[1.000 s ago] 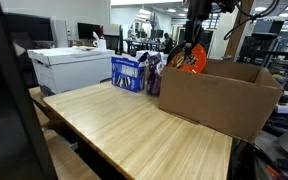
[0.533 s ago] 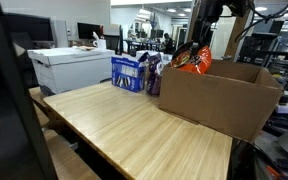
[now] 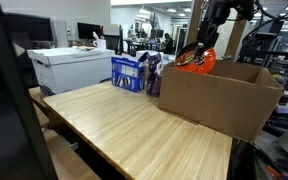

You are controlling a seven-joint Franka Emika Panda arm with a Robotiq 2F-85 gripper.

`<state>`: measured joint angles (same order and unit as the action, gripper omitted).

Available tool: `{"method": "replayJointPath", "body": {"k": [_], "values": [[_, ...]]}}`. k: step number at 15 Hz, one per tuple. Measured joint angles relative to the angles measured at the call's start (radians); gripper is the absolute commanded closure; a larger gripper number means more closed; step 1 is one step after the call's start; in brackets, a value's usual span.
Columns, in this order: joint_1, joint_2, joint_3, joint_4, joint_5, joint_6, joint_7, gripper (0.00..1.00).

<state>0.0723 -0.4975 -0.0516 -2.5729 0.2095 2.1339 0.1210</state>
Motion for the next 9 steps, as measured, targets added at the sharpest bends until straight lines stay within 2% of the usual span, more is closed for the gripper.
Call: {"method": "replayJointPath", "body": {"k": [9], "values": [[-0.005, -0.058, -0.039, -0.071, 0.061, 0.066, -0.045, 0.68]]}}
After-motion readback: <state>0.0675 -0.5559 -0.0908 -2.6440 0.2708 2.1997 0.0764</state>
